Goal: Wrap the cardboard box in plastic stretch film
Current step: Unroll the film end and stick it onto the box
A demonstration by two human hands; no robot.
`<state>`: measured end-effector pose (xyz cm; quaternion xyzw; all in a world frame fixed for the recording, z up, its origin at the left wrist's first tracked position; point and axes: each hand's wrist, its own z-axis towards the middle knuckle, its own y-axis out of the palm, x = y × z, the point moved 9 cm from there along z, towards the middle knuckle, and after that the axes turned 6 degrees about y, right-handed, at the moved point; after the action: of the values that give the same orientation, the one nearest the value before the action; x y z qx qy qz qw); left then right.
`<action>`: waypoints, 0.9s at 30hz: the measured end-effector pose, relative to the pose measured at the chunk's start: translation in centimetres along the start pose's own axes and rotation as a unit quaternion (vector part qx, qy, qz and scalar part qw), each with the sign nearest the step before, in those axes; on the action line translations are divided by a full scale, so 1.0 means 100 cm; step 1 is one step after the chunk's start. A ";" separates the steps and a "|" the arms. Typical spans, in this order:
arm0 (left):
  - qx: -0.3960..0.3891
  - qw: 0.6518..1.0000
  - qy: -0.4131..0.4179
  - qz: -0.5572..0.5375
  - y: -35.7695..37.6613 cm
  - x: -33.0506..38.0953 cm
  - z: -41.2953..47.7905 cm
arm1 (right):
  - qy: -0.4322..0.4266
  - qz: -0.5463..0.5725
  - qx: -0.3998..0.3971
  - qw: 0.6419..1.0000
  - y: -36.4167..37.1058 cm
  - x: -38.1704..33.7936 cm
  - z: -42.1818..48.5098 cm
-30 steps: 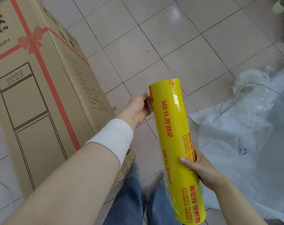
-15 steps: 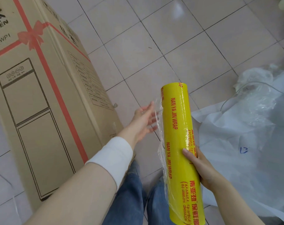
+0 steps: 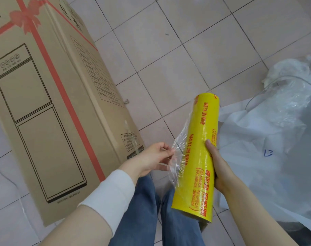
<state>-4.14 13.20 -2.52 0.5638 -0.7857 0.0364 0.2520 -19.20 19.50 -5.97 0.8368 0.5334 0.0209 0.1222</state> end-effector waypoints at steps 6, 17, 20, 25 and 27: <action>-0.077 0.988 -0.059 0.120 -0.002 -0.012 -0.010 | 0.036 0.080 0.041 0.995 -0.001 0.017 0.013; -0.015 0.987 -0.105 -0.122 -0.024 -0.036 -0.020 | 0.094 0.100 0.058 0.989 0.000 0.044 0.019; -0.054 0.983 -0.161 -0.074 -0.022 -0.045 -0.026 | 0.103 0.109 0.053 0.987 0.003 0.050 0.019; -0.067 0.982 -0.141 -0.102 -0.017 -0.039 -0.022 | 0.107 0.099 0.049 0.988 0.006 0.060 0.025; -0.056 0.982 -0.128 -0.128 -0.018 -0.037 -0.018 | 0.107 0.096 0.050 0.988 0.007 0.062 0.027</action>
<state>-0.95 16.38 -3.02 0.6445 -0.7338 -0.1123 0.1830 -15.49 24.35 -9.02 0.8821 0.4609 0.0949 0.0199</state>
